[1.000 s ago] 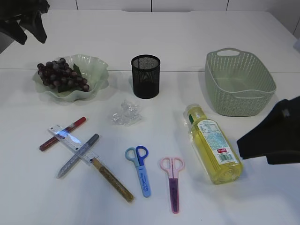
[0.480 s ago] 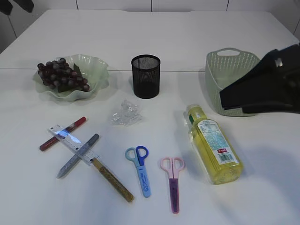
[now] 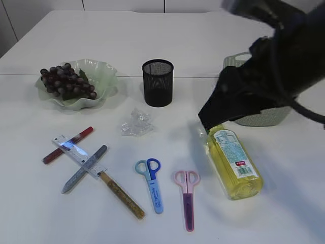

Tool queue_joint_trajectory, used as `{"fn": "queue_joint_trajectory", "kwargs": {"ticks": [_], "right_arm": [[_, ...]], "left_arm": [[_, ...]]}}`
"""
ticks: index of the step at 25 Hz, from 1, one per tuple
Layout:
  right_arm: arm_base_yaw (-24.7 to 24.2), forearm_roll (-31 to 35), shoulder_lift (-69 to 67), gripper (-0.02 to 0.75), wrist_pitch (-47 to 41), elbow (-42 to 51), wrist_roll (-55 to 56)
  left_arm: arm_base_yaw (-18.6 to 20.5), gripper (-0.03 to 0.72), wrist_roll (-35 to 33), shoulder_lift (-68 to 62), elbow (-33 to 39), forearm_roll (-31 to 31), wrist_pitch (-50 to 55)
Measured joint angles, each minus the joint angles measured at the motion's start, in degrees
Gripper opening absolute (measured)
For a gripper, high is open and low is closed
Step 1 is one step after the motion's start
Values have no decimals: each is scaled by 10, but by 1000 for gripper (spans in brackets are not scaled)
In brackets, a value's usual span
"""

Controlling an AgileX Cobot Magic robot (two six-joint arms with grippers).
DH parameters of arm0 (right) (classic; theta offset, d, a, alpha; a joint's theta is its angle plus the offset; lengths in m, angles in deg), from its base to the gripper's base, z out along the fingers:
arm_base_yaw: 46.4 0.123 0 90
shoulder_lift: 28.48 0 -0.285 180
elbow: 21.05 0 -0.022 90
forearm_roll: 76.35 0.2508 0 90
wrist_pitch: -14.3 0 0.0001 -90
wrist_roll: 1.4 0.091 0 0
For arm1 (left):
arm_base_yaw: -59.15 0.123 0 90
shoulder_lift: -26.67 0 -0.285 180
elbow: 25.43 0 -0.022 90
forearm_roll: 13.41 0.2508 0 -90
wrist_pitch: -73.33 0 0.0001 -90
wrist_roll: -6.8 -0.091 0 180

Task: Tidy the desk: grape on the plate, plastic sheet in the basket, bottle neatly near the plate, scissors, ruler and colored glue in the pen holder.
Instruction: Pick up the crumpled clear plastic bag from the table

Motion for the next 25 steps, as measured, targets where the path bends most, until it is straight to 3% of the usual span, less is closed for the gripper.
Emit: {"fn": "queue_joint_trajectory", "kwargs": {"ticks": [3, 7, 25], "right_arm": [[51, -103, -55, 458, -34, -68, 95], [80, -174, -133, 458, -80, -155, 168], [133, -242, -445, 458, -124, -505, 291]], "left_arm": [[0, 369, 0, 25, 34, 1, 2], [0, 368, 0, 56, 75, 2, 3], [0, 358, -1, 84, 91, 1, 3]]}}
